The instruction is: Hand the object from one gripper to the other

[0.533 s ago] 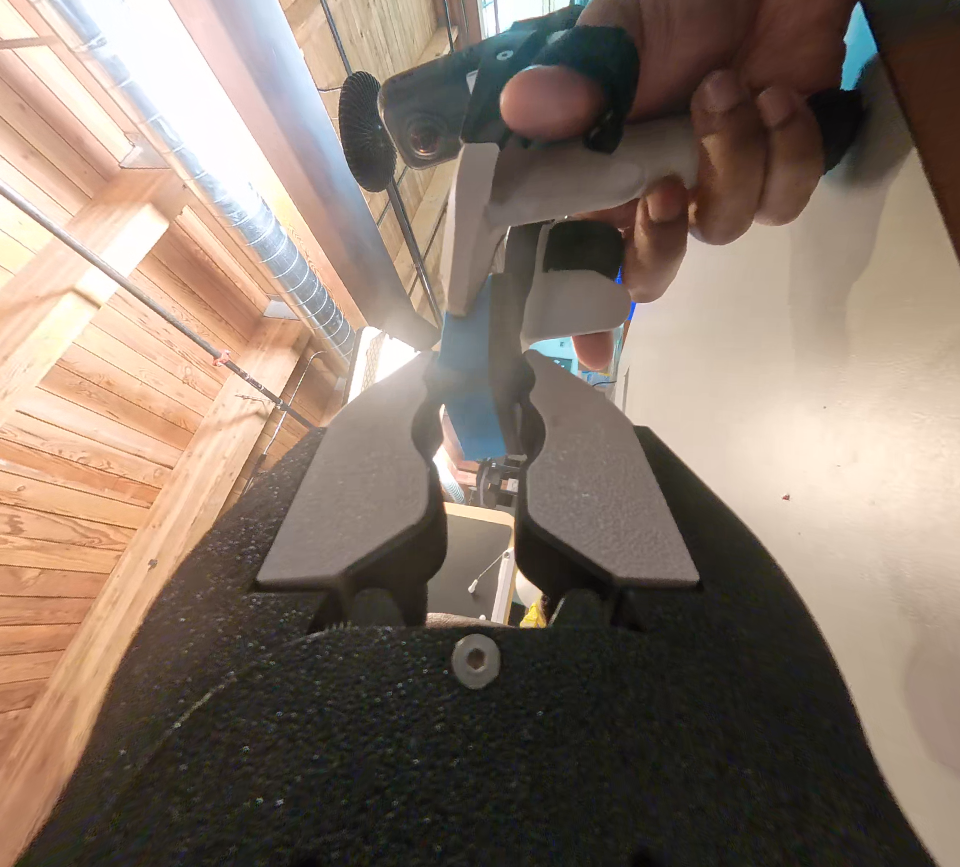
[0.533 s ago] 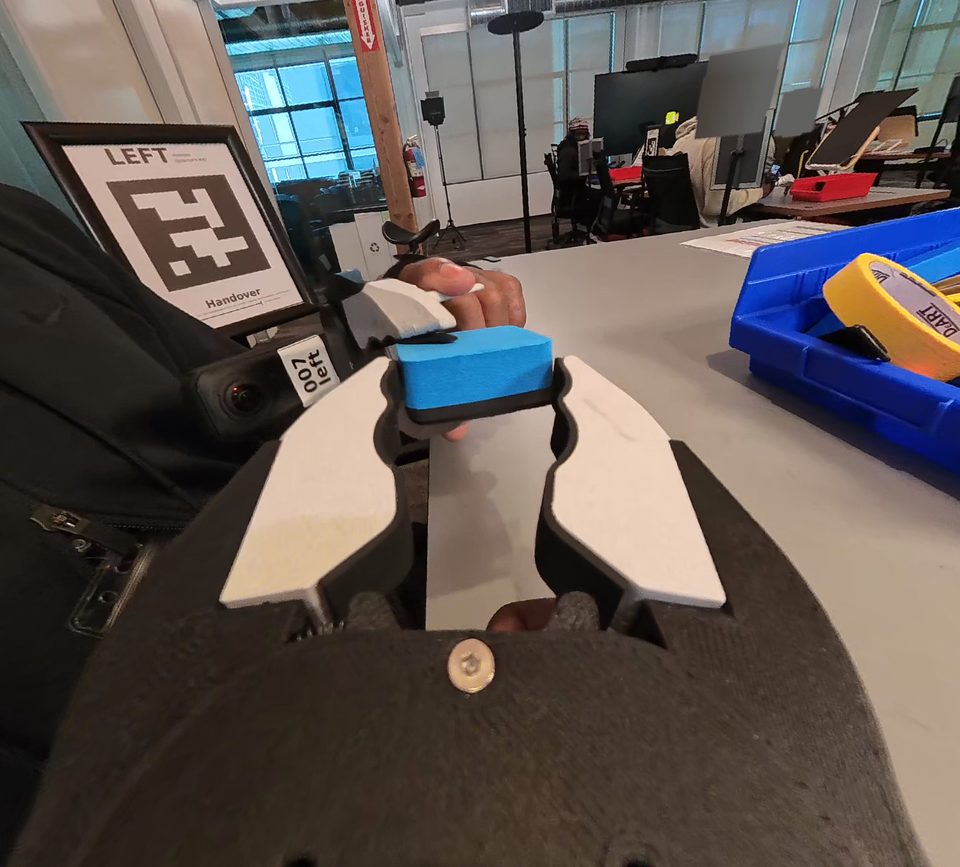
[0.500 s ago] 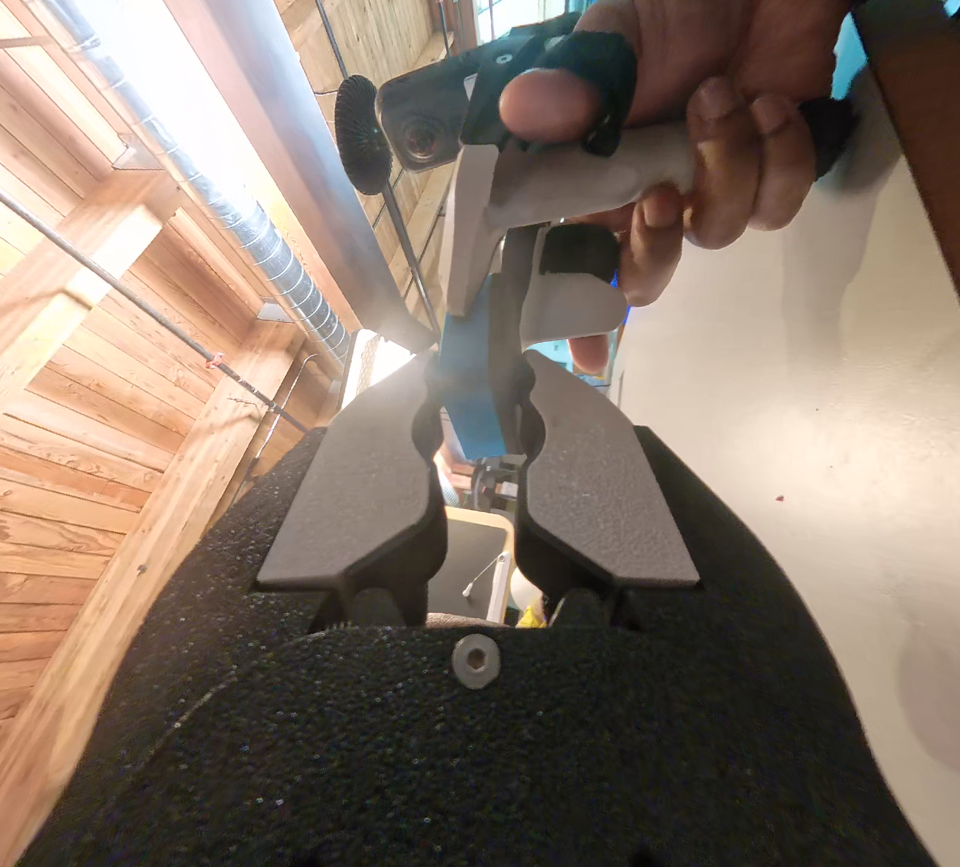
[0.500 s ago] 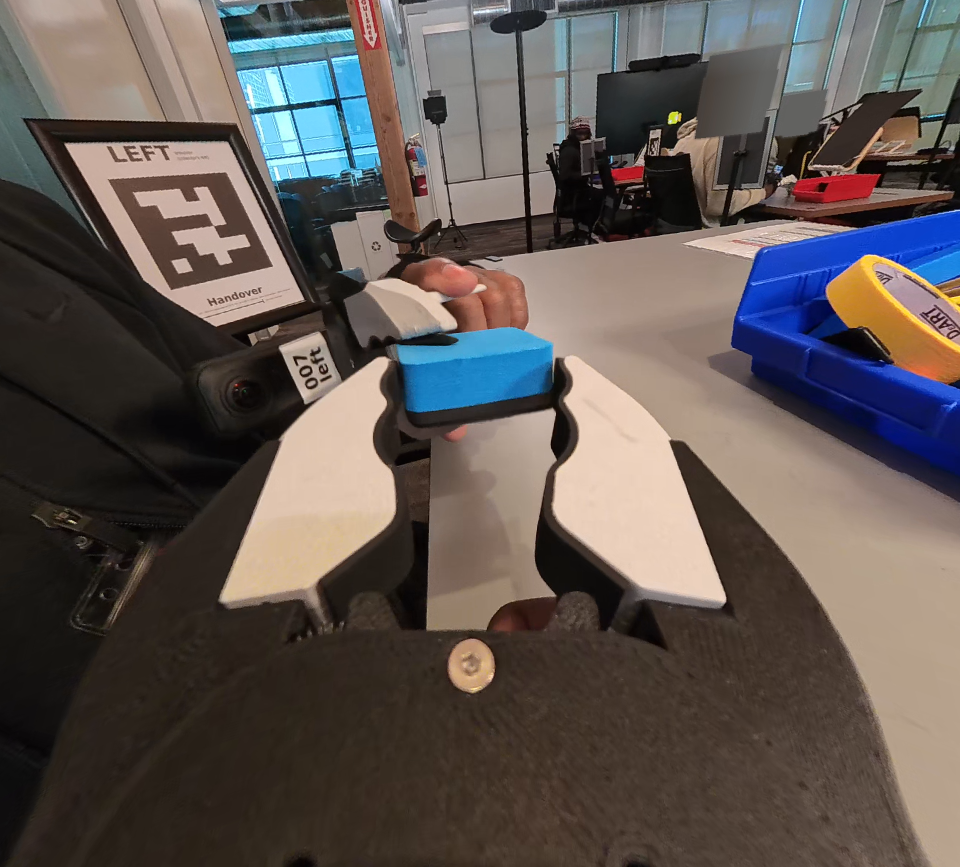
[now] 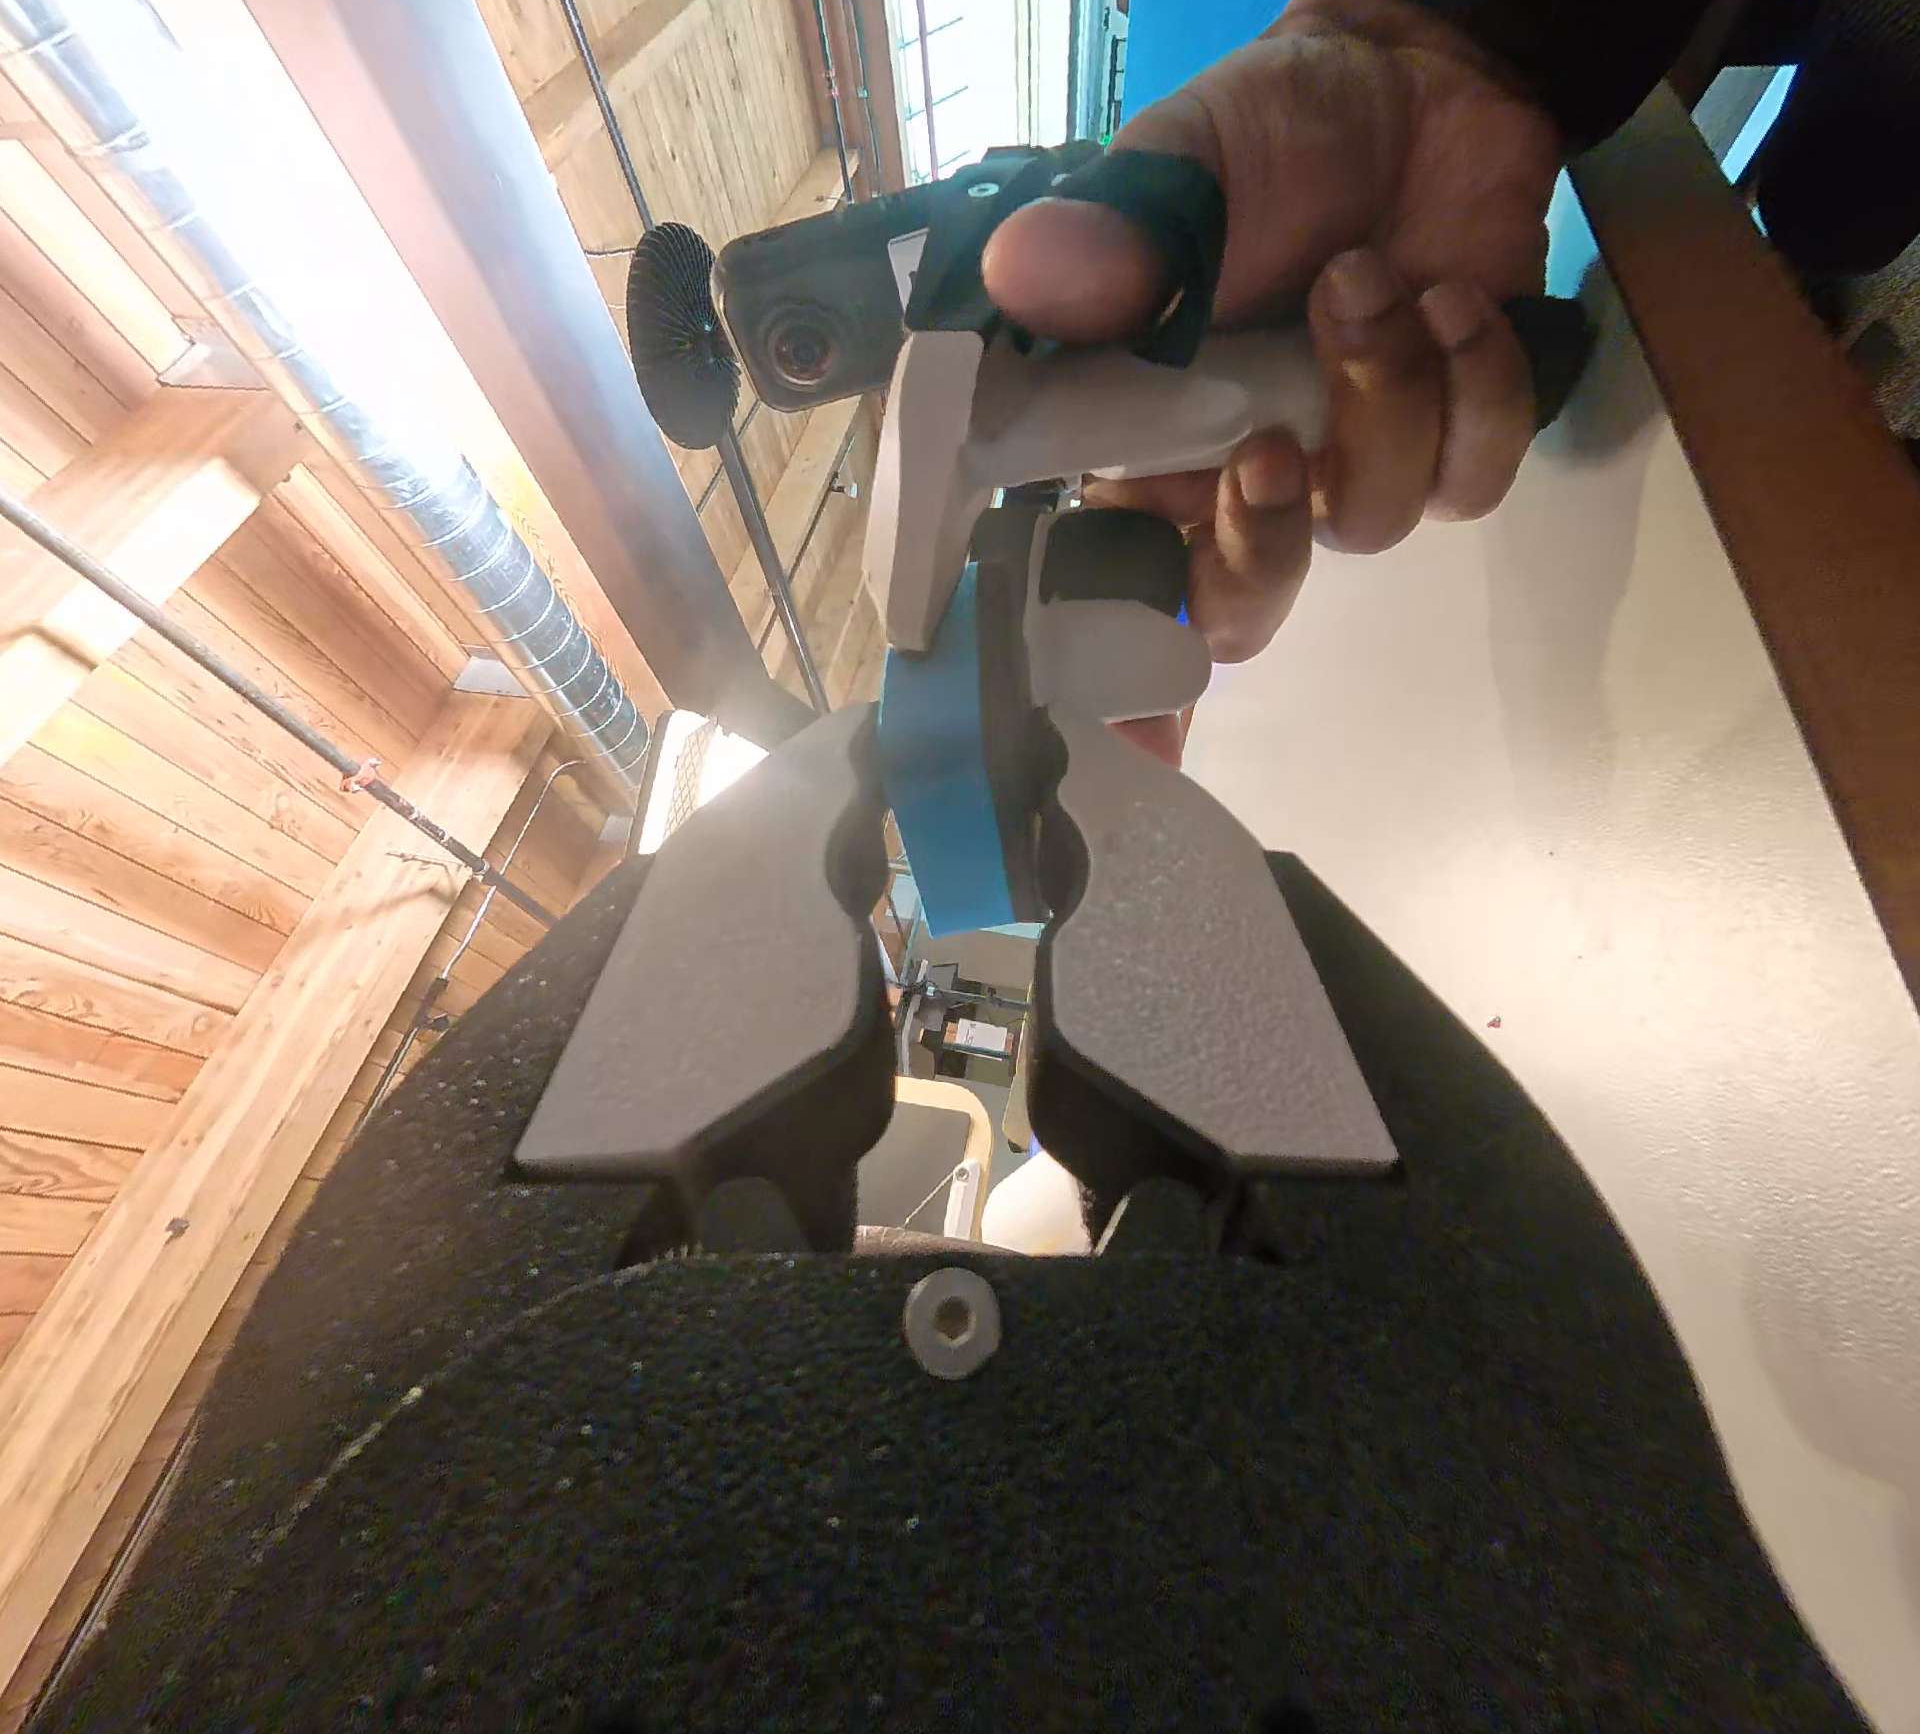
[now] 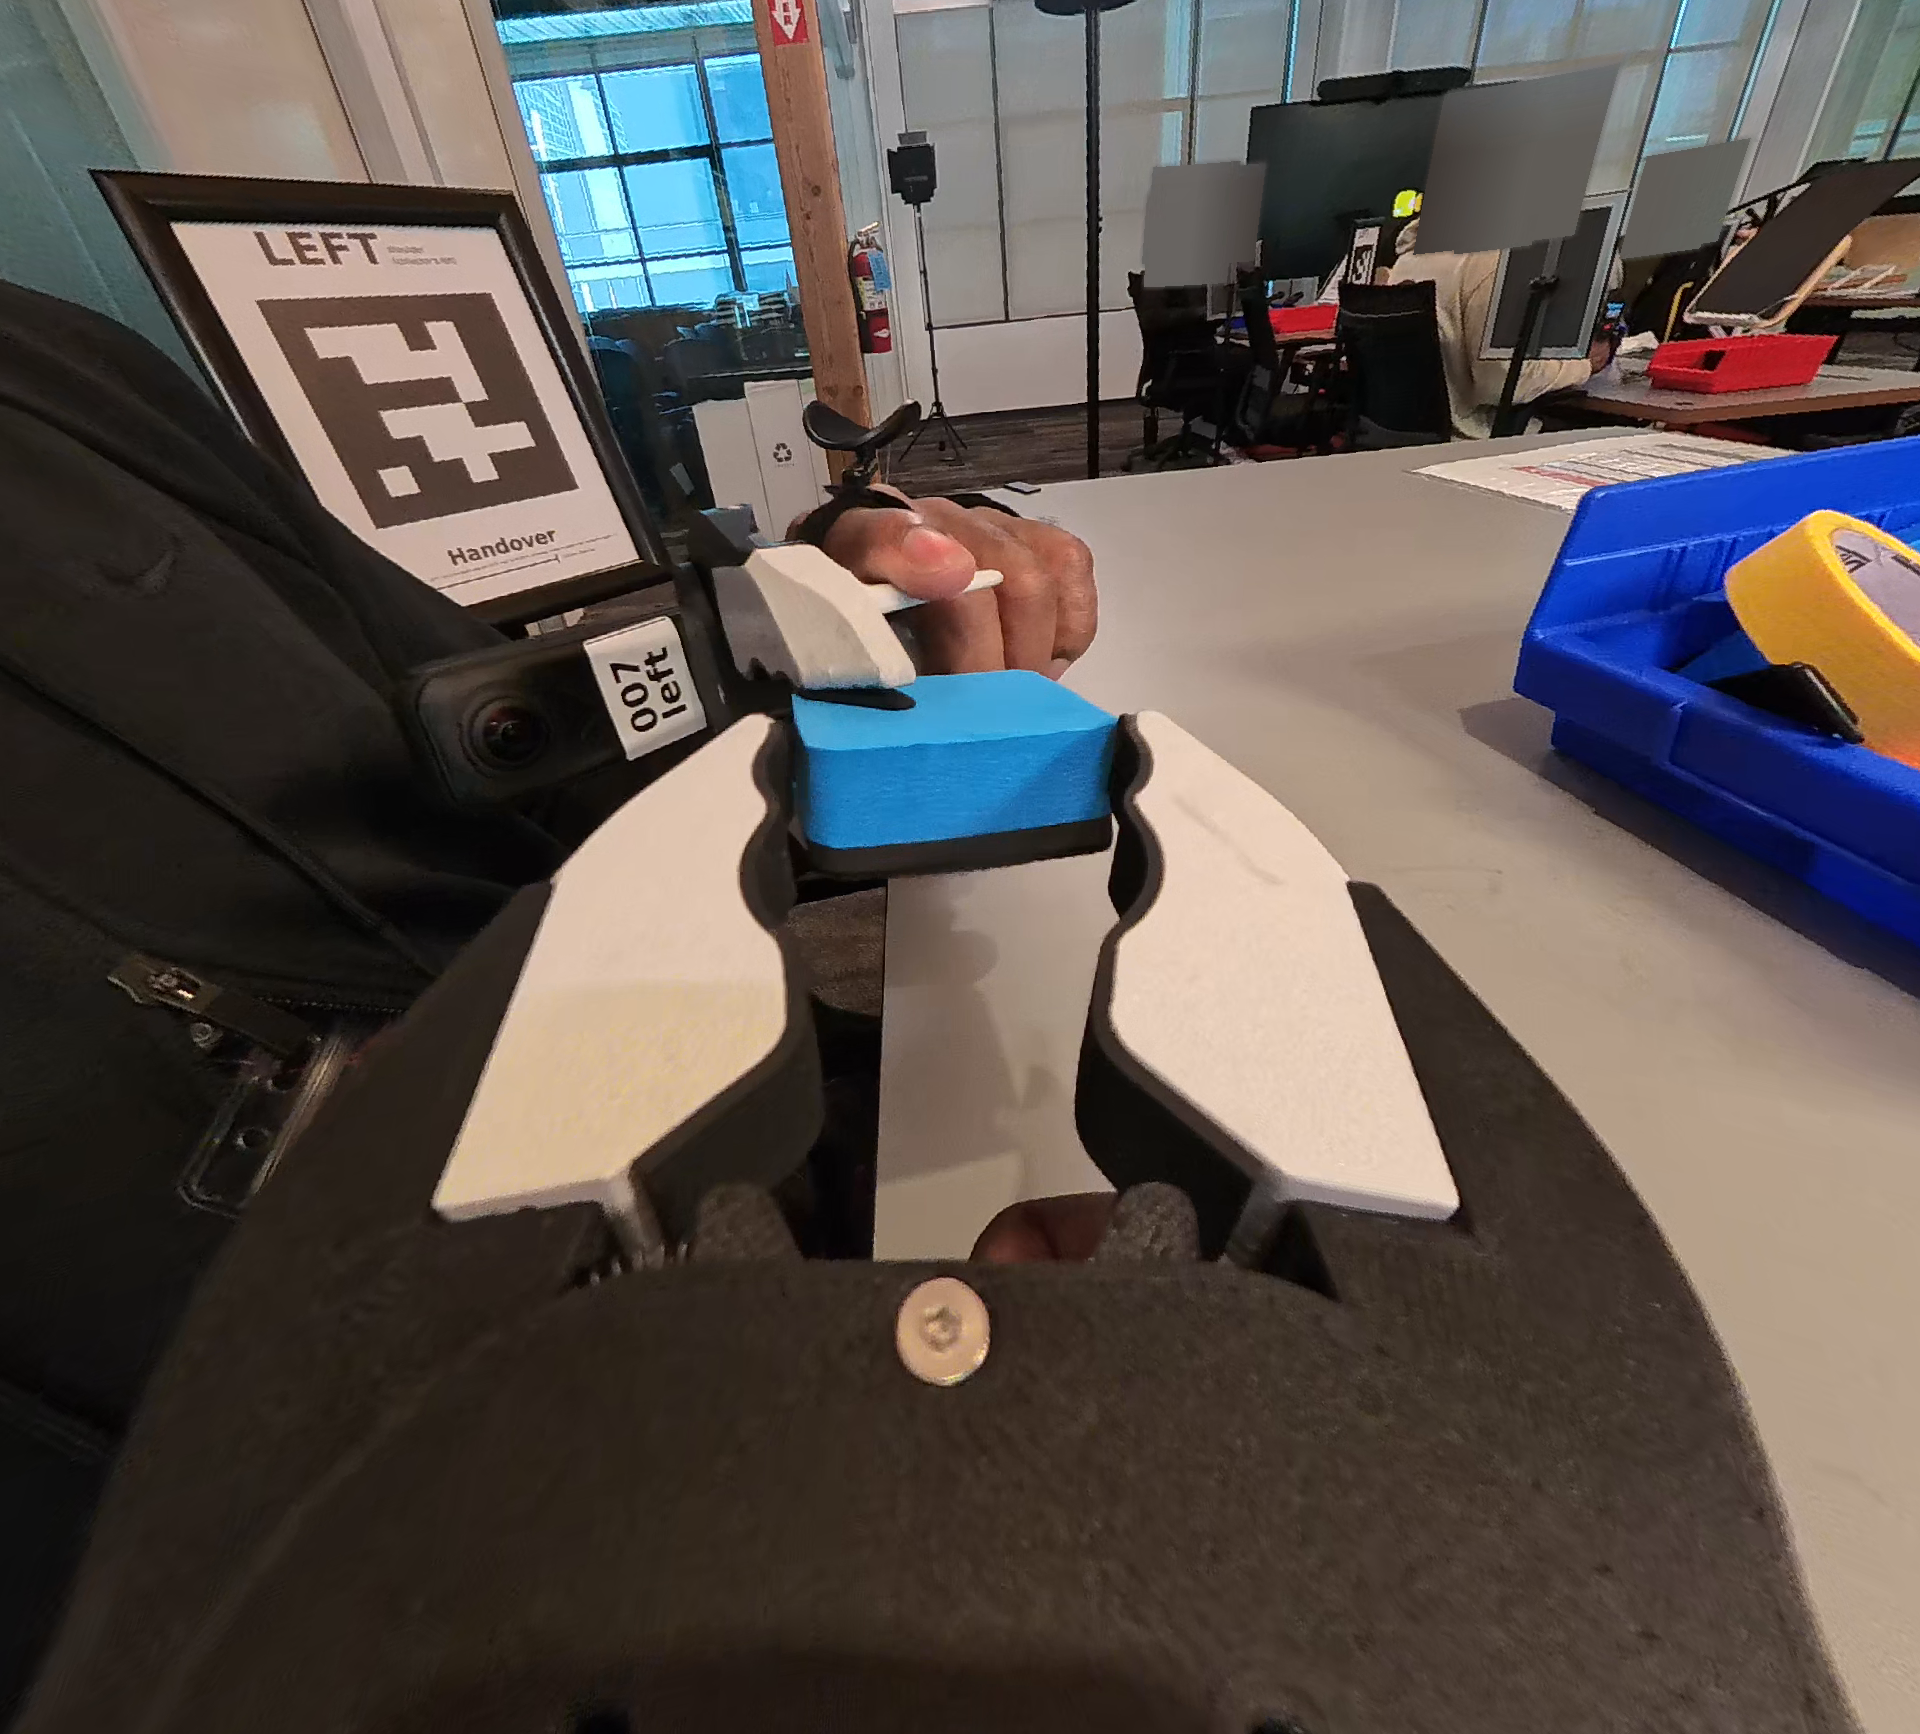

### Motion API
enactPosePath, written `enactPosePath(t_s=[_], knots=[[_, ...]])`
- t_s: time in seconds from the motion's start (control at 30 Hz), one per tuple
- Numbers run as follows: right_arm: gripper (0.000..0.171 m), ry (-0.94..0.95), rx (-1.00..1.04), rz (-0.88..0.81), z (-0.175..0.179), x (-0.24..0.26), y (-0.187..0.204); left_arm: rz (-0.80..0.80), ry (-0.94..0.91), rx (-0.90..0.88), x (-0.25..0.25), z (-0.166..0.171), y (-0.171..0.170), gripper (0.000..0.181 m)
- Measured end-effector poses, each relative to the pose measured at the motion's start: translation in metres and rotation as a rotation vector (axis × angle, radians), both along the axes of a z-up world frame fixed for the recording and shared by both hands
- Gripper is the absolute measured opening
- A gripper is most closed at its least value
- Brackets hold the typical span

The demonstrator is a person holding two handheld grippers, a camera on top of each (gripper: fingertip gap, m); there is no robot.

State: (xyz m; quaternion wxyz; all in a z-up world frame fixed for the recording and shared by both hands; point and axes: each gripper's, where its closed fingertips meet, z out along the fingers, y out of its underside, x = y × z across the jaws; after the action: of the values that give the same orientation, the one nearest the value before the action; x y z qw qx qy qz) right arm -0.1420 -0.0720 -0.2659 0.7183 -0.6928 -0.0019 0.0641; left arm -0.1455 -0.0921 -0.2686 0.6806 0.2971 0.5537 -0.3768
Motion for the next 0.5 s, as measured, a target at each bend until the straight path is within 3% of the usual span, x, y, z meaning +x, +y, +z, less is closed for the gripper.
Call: enactPosePath(t_s=[0.37, 0.5], knots=[[0.058, 0.035, -0.007, 0.060, -0.001, -0.007, -0.001, -0.030, 0.013, 0.005, -0.006, -0.001, -0.003, 0.026], [0.058, -0.046, 0.025, -0.016, 0.003, 0.001, -0.003, -0.041, 0.201, -0.084, 0.008, -0.001, 0.002, 0.031]])
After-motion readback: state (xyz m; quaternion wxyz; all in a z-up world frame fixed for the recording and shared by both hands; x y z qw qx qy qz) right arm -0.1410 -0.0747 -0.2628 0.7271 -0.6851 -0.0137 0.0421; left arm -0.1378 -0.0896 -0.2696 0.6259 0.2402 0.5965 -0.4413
